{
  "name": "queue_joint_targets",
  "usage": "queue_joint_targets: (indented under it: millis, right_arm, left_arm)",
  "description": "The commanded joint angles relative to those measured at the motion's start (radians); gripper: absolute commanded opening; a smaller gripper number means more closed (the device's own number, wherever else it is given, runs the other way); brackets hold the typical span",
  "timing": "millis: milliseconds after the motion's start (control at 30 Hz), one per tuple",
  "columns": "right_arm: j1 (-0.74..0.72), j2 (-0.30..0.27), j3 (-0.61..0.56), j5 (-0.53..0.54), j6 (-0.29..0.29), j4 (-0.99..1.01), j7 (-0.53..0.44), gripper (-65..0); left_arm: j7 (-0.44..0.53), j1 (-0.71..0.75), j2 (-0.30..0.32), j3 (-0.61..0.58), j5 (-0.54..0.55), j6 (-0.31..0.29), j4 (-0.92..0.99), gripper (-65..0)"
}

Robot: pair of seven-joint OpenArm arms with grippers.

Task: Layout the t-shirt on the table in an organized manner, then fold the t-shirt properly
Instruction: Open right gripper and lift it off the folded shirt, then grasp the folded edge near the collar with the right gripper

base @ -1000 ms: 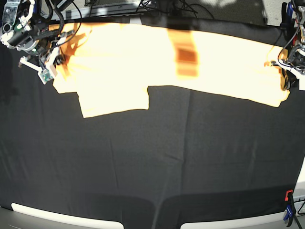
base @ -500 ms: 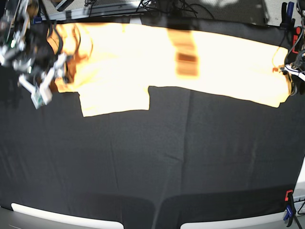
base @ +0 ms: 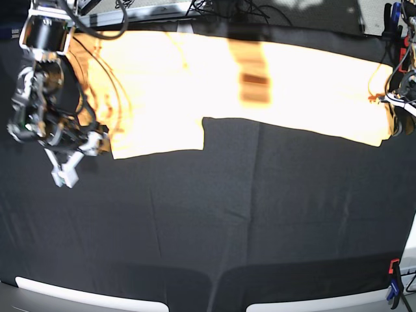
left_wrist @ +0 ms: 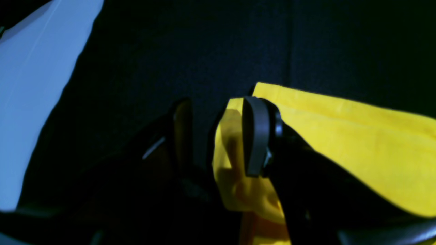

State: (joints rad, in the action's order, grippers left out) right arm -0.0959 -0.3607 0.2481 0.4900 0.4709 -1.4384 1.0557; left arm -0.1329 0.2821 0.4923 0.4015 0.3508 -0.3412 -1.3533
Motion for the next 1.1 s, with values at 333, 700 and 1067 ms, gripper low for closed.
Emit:
queue_joint_targets:
  millis: [333,700,1067]
  right_arm:
    - [-0.076,-0.016,-0.199,-0.119,-0.045,0.102,-0.023,-34.7]
    - [-0.076,-0.014,-0.209,-0.071,0.013,0.102,-0.02,-65.0]
    - [0.013,-0.016,-0.209,-0.13,0.052,-0.25,-0.026,-65.0]
  left_arm:
    - [0.029,-0.005,0.02,0.009,0.009,0.005,-0.019,-43.0]
    - [0.029,-0.005,0.02,0.009,0.009,0.005,-0.019,-43.0]
    - [0.029,-0.005,0.02,0.009,0.009,0.005,-0.019,-43.0]
